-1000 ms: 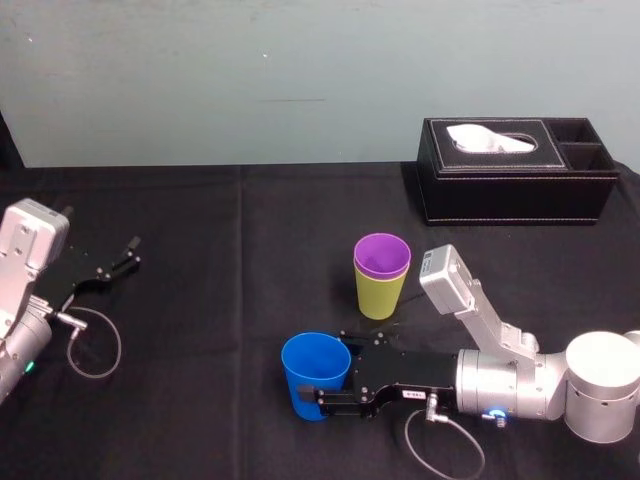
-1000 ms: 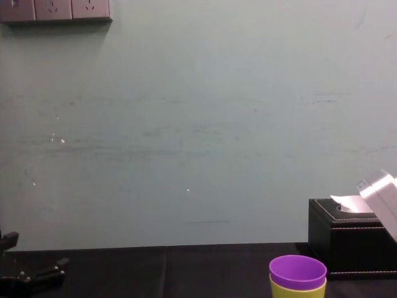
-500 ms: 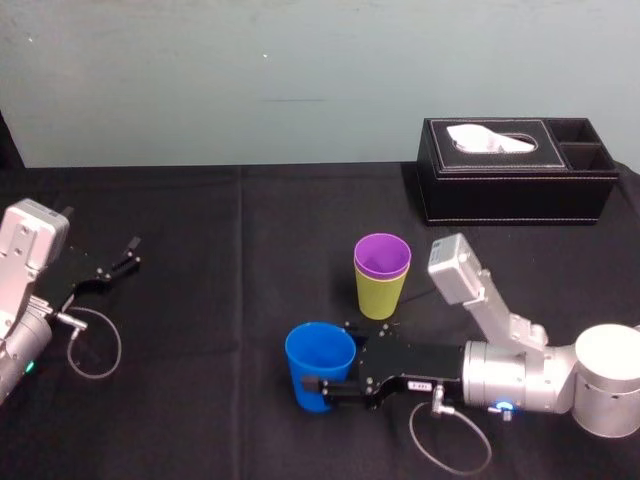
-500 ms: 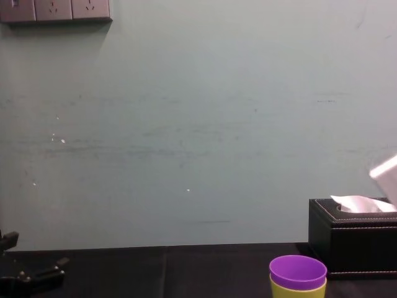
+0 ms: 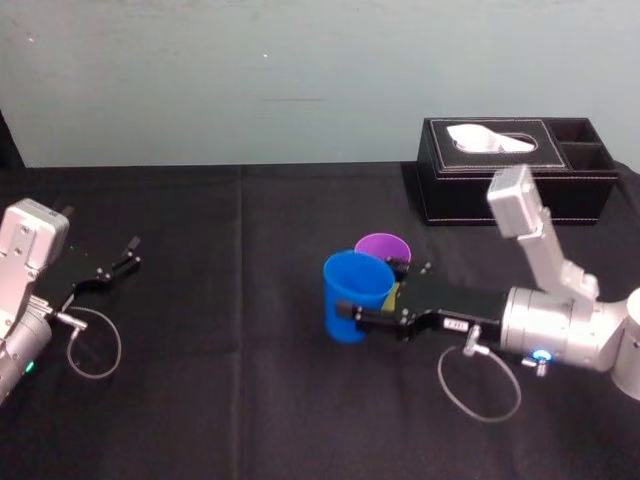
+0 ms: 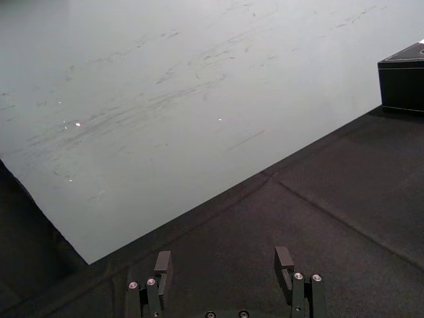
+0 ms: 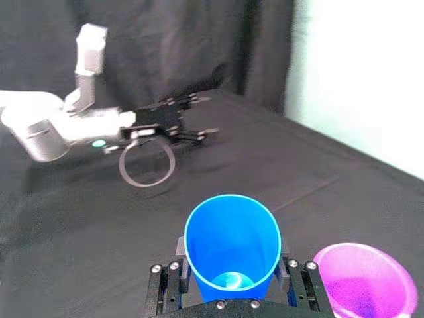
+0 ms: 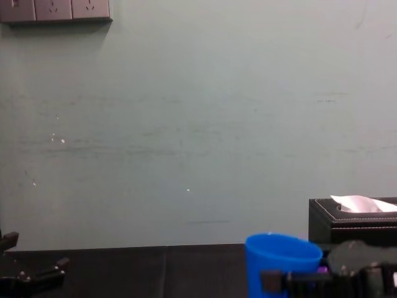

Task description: Stack the three plastic cups sequentially using one hand.

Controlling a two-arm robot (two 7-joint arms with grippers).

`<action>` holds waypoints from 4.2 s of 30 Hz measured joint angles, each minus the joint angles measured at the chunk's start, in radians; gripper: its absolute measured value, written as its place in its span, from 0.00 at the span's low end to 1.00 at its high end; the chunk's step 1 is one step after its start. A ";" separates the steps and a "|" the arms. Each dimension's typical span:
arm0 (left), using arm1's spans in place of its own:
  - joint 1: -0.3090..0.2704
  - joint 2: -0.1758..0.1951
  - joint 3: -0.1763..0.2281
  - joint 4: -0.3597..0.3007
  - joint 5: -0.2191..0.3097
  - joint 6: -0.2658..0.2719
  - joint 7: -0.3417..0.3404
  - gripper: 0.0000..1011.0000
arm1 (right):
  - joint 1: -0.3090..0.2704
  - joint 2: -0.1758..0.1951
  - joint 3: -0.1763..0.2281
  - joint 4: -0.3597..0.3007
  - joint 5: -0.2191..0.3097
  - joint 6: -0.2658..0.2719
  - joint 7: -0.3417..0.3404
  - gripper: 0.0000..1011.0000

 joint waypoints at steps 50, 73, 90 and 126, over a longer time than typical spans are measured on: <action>0.000 0.000 0.000 0.000 0.000 0.000 0.000 1.00 | 0.050 -0.015 0.066 0.041 0.041 0.021 -0.132 0.72; 0.000 0.000 0.000 0.000 0.000 0.000 0.000 1.00 | 0.053 -0.051 0.077 0.074 -0.029 0.013 -0.146 0.72; 0.000 0.000 0.000 0.000 0.000 0.000 0.000 1.00 | 0.060 -0.070 0.080 0.099 -0.060 0.012 -0.139 0.72; 0.000 0.000 0.000 0.000 0.000 0.000 0.000 1.00 | 0.065 -0.077 0.066 0.107 -0.091 0.018 -0.126 0.87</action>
